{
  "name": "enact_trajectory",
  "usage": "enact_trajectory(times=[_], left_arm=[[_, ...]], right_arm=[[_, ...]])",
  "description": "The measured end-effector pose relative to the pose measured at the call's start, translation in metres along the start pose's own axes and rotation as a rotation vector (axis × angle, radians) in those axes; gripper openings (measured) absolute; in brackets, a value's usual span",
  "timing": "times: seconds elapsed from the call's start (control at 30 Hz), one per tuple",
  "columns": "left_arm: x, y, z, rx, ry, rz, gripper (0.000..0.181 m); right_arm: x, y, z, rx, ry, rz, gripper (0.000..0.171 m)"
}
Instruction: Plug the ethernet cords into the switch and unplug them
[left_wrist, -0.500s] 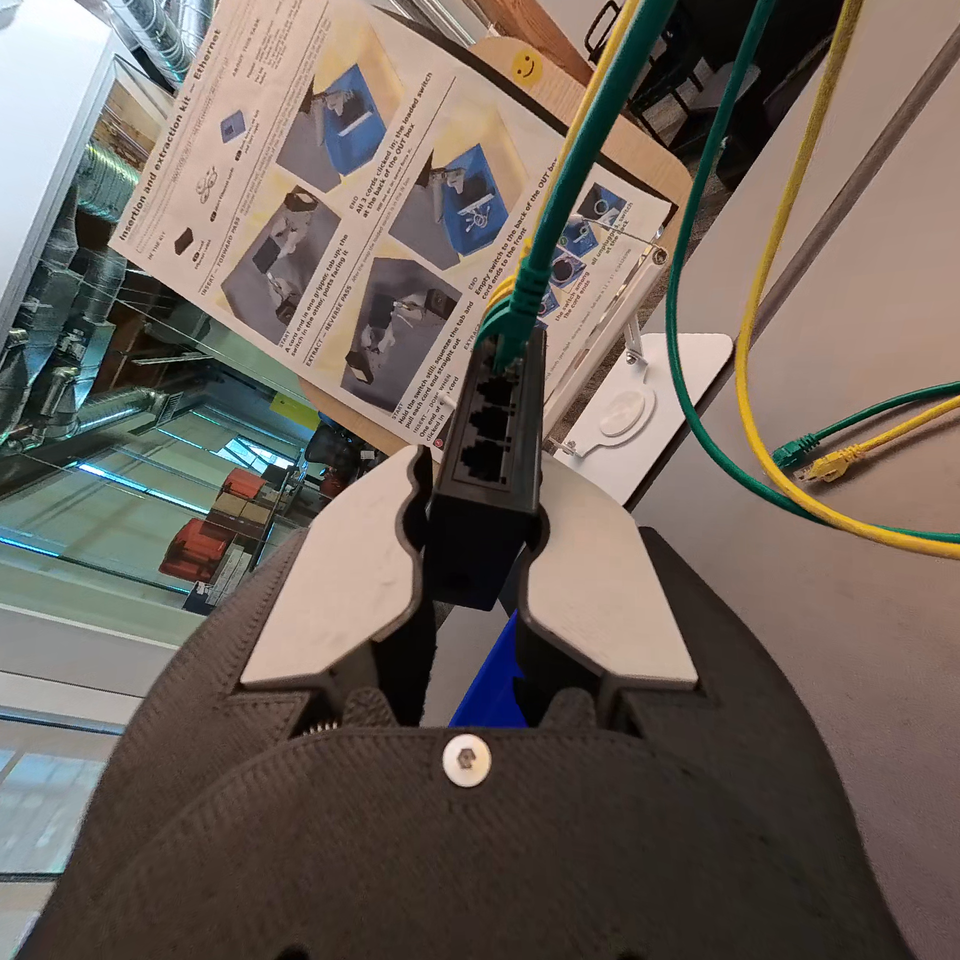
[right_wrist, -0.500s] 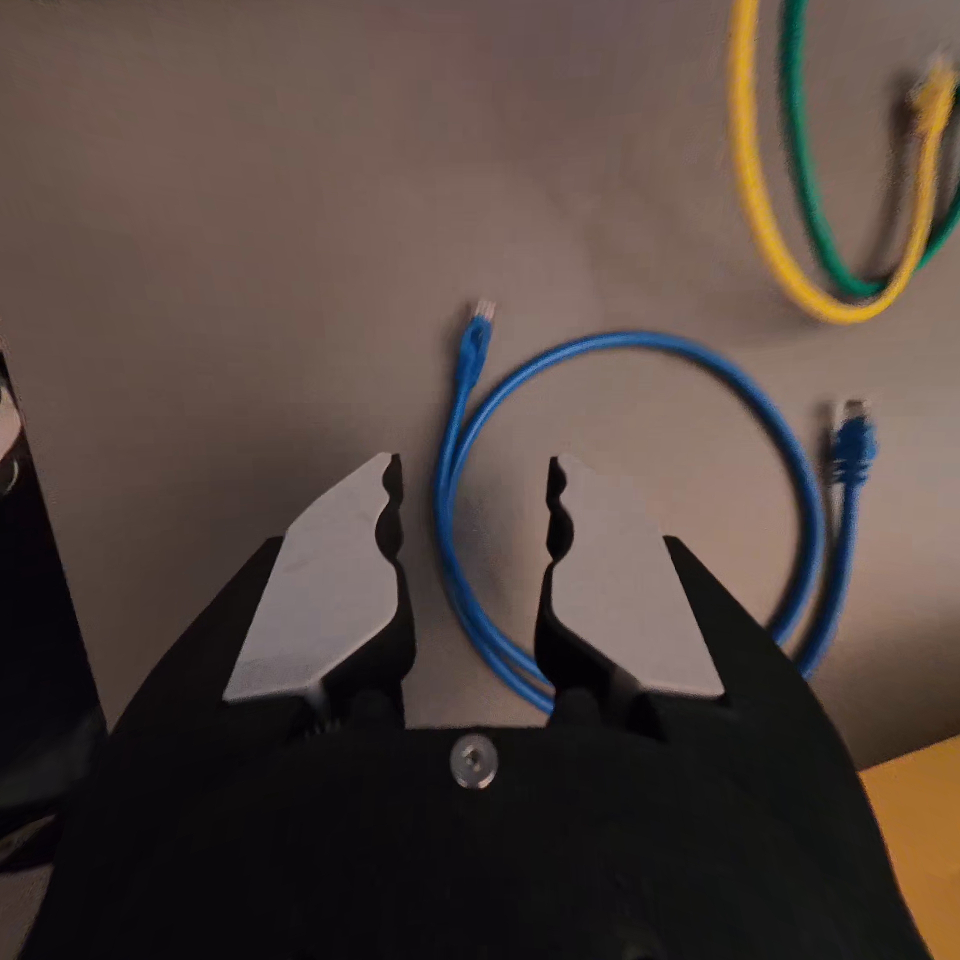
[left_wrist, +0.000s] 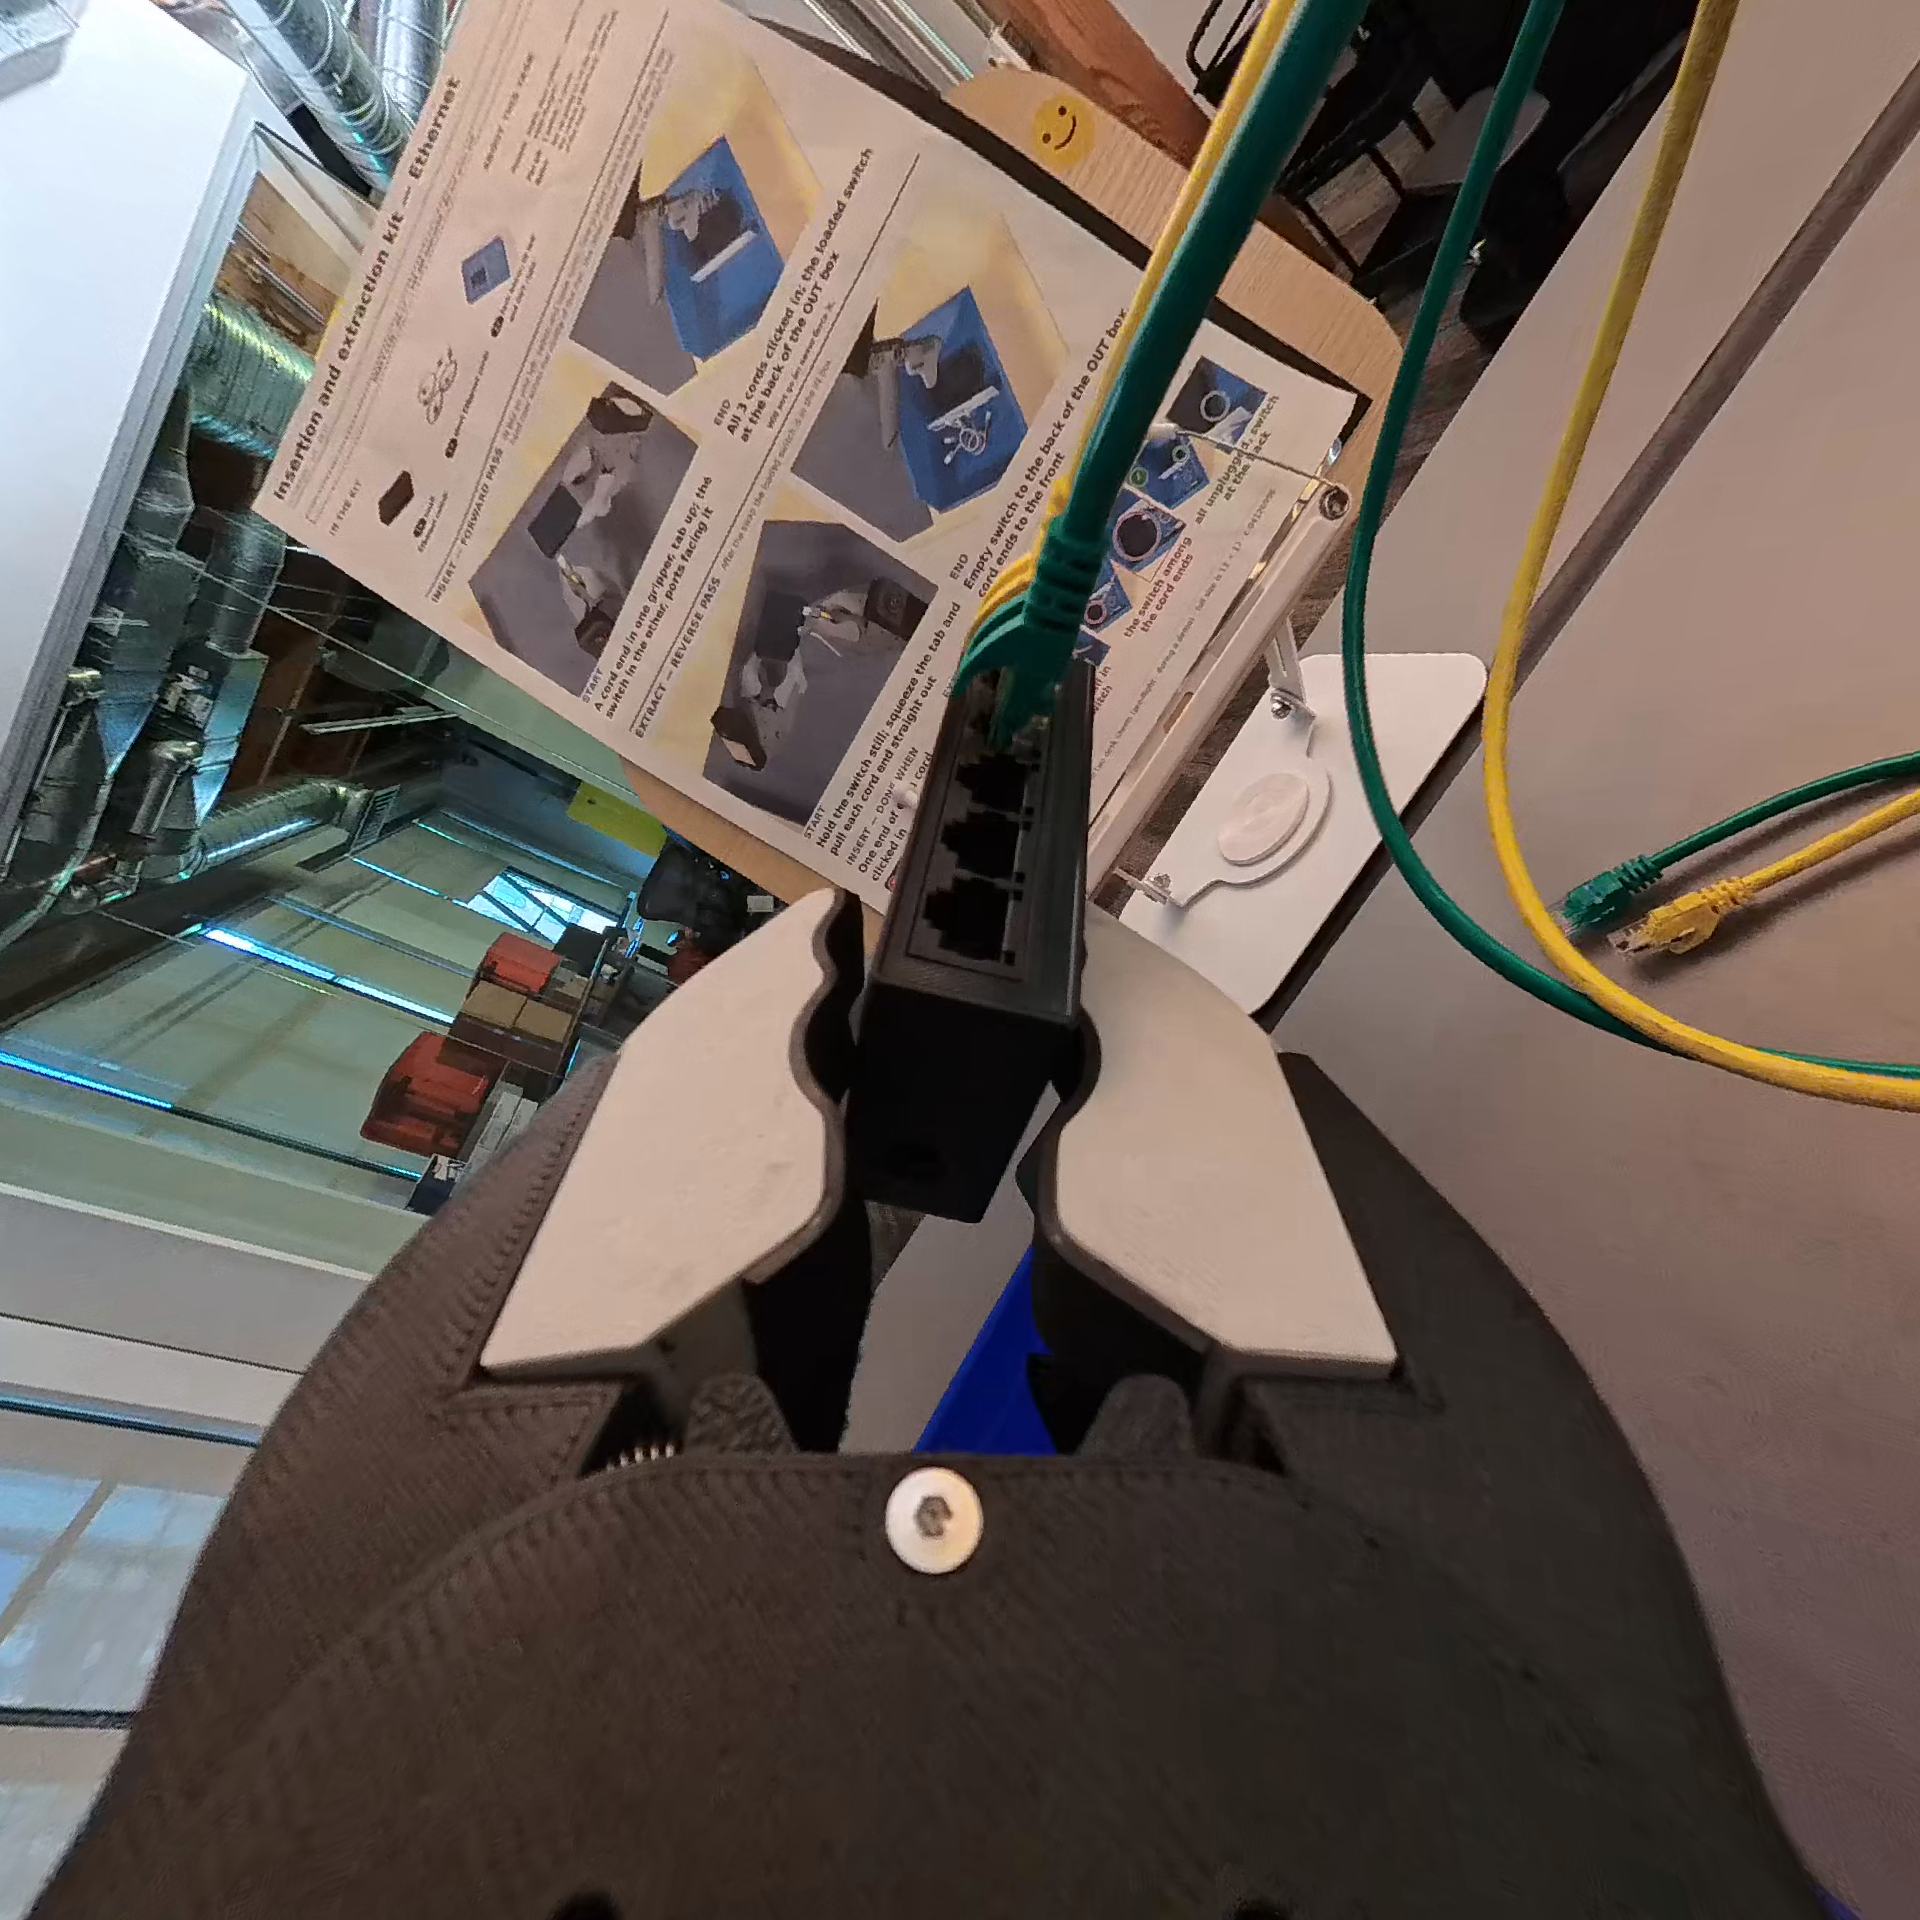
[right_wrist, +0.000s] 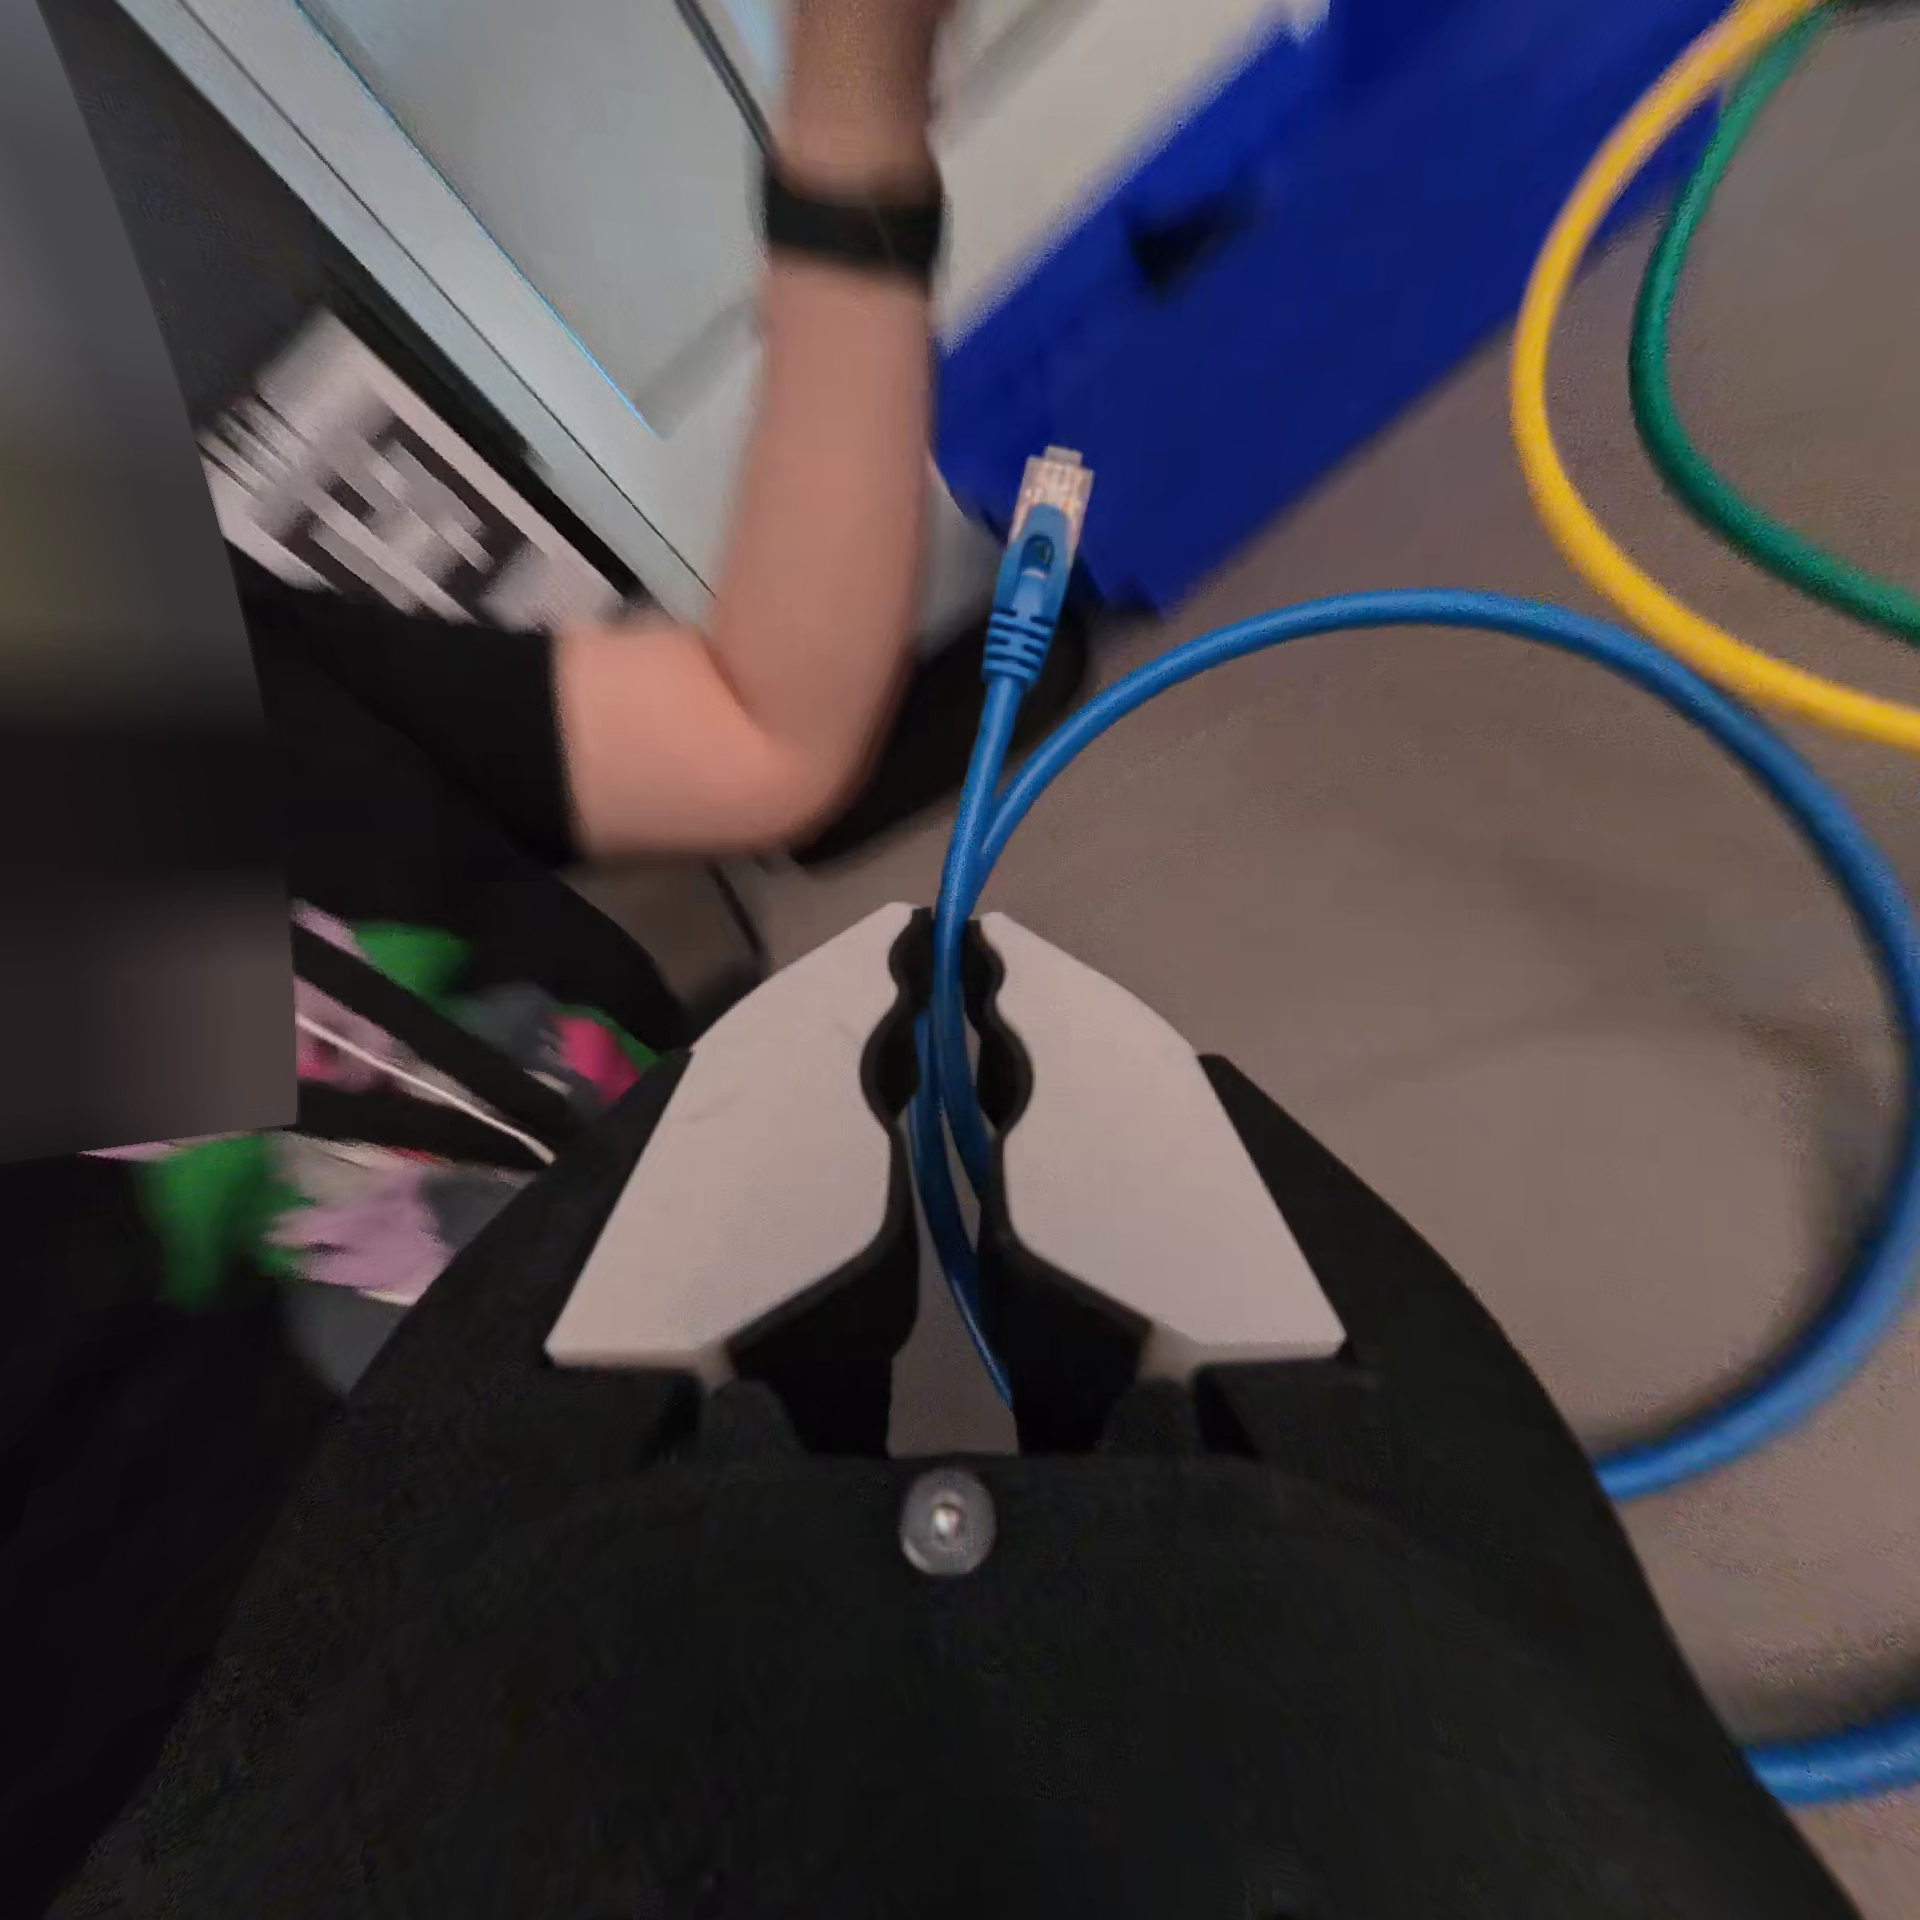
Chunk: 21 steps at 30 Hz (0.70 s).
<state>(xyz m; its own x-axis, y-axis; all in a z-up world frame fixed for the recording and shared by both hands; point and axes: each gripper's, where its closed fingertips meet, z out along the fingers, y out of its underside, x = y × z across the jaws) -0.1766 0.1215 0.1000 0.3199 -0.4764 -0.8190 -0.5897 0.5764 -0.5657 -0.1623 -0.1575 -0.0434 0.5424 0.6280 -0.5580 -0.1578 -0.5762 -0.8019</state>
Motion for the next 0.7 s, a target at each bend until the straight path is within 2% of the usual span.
enact_trajectory(times=[0.1,0.2,0.27,0.37,0.53,0.63,0.7], left_arm=[[0.000,0.002,0.001,-0.005,0.002,-0.004,0.033],[0.000,0.006,0.003,-0.019,0.000,-0.002,0.033],[0.000,0.009,0.004,-0.032,-0.001,0.002,0.033],[0.000,0.011,0.005,-0.042,-0.004,0.009,0.033],[0.003,0.010,0.005,-0.044,-0.004,0.019,0.033],[0.005,0.010,0.006,-0.049,0.000,0.026,0.033],[0.006,0.009,0.007,-0.050,0.002,0.029,0.033]], right_arm=[[-0.038,-0.063,-0.046,0.274,-0.168,0.058,0.006],[-0.069,-0.120,-0.108,0.479,-0.201,-0.012,0.005],[-0.083,-0.150,-0.149,0.548,-0.121,-0.127,0.005],[-0.089,-0.180,-0.200,0.553,0.119,-0.342,0.005],[-0.057,-0.189,-0.248,0.451,0.387,-0.432,0.005],[-0.014,-0.163,-0.259,0.325,0.562,-0.448,0.006],[0.011,-0.139,-0.264,0.273,0.614,-0.427,0.005]])
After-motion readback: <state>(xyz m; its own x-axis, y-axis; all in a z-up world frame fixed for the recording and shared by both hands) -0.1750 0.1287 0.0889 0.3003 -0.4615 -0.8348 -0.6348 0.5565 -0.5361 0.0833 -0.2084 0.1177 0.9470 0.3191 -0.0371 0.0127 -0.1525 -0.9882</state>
